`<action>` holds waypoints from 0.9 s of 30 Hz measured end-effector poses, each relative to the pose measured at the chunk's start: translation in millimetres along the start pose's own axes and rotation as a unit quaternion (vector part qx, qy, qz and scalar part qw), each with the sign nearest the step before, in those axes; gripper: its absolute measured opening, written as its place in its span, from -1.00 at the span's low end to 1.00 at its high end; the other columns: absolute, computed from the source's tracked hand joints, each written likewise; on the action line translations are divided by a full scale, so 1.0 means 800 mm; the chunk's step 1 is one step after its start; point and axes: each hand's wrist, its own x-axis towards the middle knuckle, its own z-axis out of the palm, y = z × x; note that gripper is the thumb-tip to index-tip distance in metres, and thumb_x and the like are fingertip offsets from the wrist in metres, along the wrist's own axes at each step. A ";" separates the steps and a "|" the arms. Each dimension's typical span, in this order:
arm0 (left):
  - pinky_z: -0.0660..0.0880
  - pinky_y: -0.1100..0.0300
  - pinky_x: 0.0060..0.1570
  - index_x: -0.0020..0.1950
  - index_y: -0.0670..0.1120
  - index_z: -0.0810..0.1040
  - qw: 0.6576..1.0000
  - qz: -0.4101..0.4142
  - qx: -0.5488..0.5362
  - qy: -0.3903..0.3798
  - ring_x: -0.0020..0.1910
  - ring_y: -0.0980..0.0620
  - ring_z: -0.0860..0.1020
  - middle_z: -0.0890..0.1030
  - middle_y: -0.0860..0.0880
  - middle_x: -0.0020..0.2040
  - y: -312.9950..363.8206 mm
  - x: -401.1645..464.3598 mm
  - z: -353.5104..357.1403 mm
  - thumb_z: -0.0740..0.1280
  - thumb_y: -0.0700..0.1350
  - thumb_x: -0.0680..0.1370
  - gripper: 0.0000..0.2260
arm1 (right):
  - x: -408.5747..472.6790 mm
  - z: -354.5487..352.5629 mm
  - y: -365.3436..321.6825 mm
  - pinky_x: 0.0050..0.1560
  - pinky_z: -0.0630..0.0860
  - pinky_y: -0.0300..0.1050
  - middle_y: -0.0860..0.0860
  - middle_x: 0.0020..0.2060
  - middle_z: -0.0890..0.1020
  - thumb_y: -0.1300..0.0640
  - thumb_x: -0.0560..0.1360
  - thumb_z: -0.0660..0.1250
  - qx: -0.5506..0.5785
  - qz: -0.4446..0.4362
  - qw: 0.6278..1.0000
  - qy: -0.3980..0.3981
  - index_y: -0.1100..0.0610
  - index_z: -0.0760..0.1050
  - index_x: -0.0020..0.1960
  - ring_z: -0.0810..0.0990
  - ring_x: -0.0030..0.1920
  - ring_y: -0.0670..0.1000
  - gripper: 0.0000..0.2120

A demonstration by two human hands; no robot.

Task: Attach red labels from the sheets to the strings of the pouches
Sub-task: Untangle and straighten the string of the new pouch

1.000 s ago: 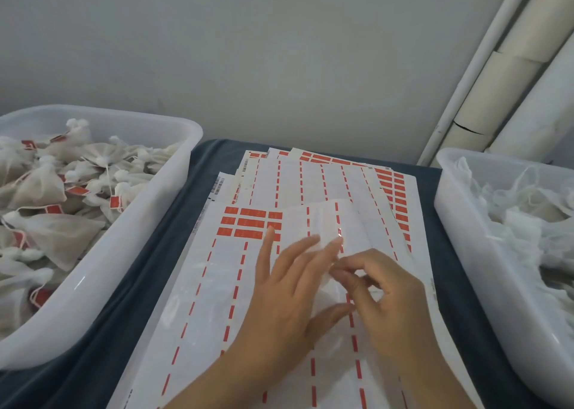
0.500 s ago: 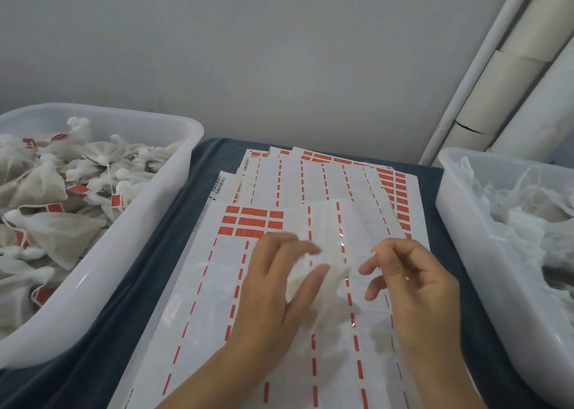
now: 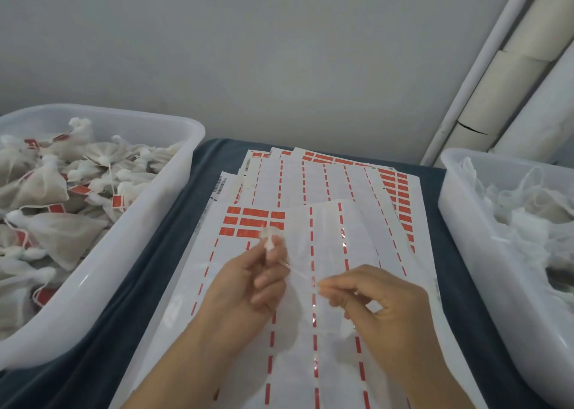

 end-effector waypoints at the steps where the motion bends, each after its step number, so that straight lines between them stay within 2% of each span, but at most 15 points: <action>1: 0.17 0.38 -0.71 -0.24 -0.16 0.51 1.000 0.002 0.017 0.008 -0.62 0.14 0.23 0.39 -0.02 -0.42 0.003 -0.001 0.001 0.23 -0.11 0.48 -0.83 | 0.000 -0.001 0.005 -0.22 0.41 -0.62 -0.37 -0.26 0.56 0.00 0.38 0.35 -0.029 0.015 0.999 0.015 -0.03 0.62 -0.17 0.54 -0.24 -0.40 -0.90; 3: 0.16 0.38 -0.67 -0.32 -0.14 0.47 0.994 -0.004 0.109 0.028 -0.60 0.13 0.21 0.31 -0.02 -0.46 0.003 -0.002 0.004 0.21 -0.06 0.52 -0.74 | 0.002 -0.003 0.013 -0.24 0.38 -0.64 -0.45 -0.24 0.46 0.00 0.35 0.31 -0.050 0.069 0.996 0.040 -0.15 0.49 -0.19 0.55 -0.33 -0.29 -0.94; 6: 0.20 0.36 -0.63 -0.42 -0.11 0.40 0.958 -0.012 0.282 0.040 -0.59 0.11 0.21 0.29 -0.03 -0.48 -0.006 -0.006 0.008 0.13 -0.06 0.60 -0.61 | 0.003 -0.001 0.020 -0.28 0.40 -0.57 -0.41 -0.24 0.44 -0.07 0.37 0.22 -0.051 0.116 0.990 0.053 -0.21 0.34 -0.24 0.54 -0.26 -0.25 -0.95; 9: 0.14 0.35 -0.58 -0.52 -0.08 0.34 0.914 -0.069 0.393 0.077 -0.61 0.12 0.18 0.27 0.00 -0.54 -0.012 0.001 0.016 0.10 -0.12 0.59 -0.56 | 0.002 0.006 0.018 -0.06 0.33 -0.63 -0.35 -0.14 0.44 -0.11 0.47 0.16 -0.039 0.098 0.994 0.041 -0.17 0.32 -0.18 0.52 -0.11 -0.25 -0.93; 12: 0.13 0.34 -0.60 -0.47 -0.10 0.29 0.835 -0.139 0.525 0.087 -0.74 0.14 0.19 0.28 0.05 -0.70 -0.026 0.006 0.015 0.15 -0.16 0.58 -0.61 | -0.001 0.015 0.012 0.14 0.21 -0.61 -0.29 -0.01 0.42 -0.06 0.51 0.13 -0.059 0.039 0.997 0.028 -0.16 0.29 -0.11 0.42 0.10 -0.31 -0.97; 14: 0.20 0.40 -0.62 -0.45 -0.09 0.30 0.752 -0.103 0.644 0.093 -0.75 0.17 0.24 0.29 0.10 -0.73 -0.032 0.001 0.013 0.16 -0.15 0.58 -0.63 | -0.005 0.021 0.010 0.20 0.25 -0.55 -0.20 0.02 0.49 -0.05 0.55 0.16 -0.047 0.008 0.999 -0.003 -0.13 0.33 -0.08 0.43 0.14 -0.28 -0.96; 16: 0.25 0.44 -0.56 -0.41 -0.06 0.33 0.721 -0.029 0.692 0.018 -0.65 0.21 0.31 0.34 0.15 -0.65 -0.036 0.005 0.013 0.10 -0.12 0.60 -0.65 | -0.009 0.027 0.008 0.16 0.38 -0.47 -0.15 -0.02 0.58 -0.08 0.54 0.15 -0.017 0.026 0.999 -0.037 -0.17 0.33 -0.10 0.56 0.04 -0.13 -0.95; 18: 0.26 0.46 -0.52 -0.39 -0.02 0.38 0.735 -0.002 0.677 -0.040 -0.59 0.24 0.32 0.37 0.16 -0.58 -0.032 -0.006 0.009 0.09 -0.10 0.60 -0.65 | -0.012 0.030 0.009 0.05 0.43 -0.48 -0.18 -0.09 0.59 -0.09 0.55 0.12 0.025 0.075 0.995 -0.059 -0.19 0.31 -0.12 0.59 -0.05 -0.13 -0.92; 20: 0.28 0.43 -0.50 -0.36 0.06 0.44 0.755 0.023 0.652 -0.065 -0.55 0.23 0.34 0.41 0.17 -0.53 -0.034 -0.006 0.010 0.13 -0.07 0.59 -0.68 | -0.012 0.029 0.014 -0.04 0.43 -0.51 -0.24 -0.14 0.56 -0.11 0.51 0.10 0.043 0.108 0.992 -0.039 -0.16 0.32 -0.12 0.57 -0.05 -0.19 -0.93; 24: 0.39 0.42 -0.38 -0.10 0.02 0.50 0.768 0.086 0.632 -0.064 -0.45 0.28 0.46 0.53 0.24 -0.41 -0.039 -0.003 0.009 0.28 -0.06 0.54 -0.97 | -0.005 0.024 0.020 -0.12 0.41 -0.56 -0.29 -0.22 0.51 -0.09 0.42 0.15 0.031 0.150 0.988 0.024 -0.14 0.34 -0.16 0.49 -0.01 -0.32 -0.94; 27: 0.44 0.35 -0.33 -0.03 -0.02 0.52 0.783 0.103 0.609 -0.071 -0.42 0.23 0.46 0.57 0.18 -0.36 -0.039 -0.003 0.007 0.29 -0.06 0.54 -0.93 | -0.002 0.021 0.018 -0.15 0.43 -0.55 -0.31 -0.24 0.52 -0.10 0.38 0.19 0.054 0.183 0.981 0.045 -0.16 0.37 -0.17 0.51 -0.05 -0.33 -0.94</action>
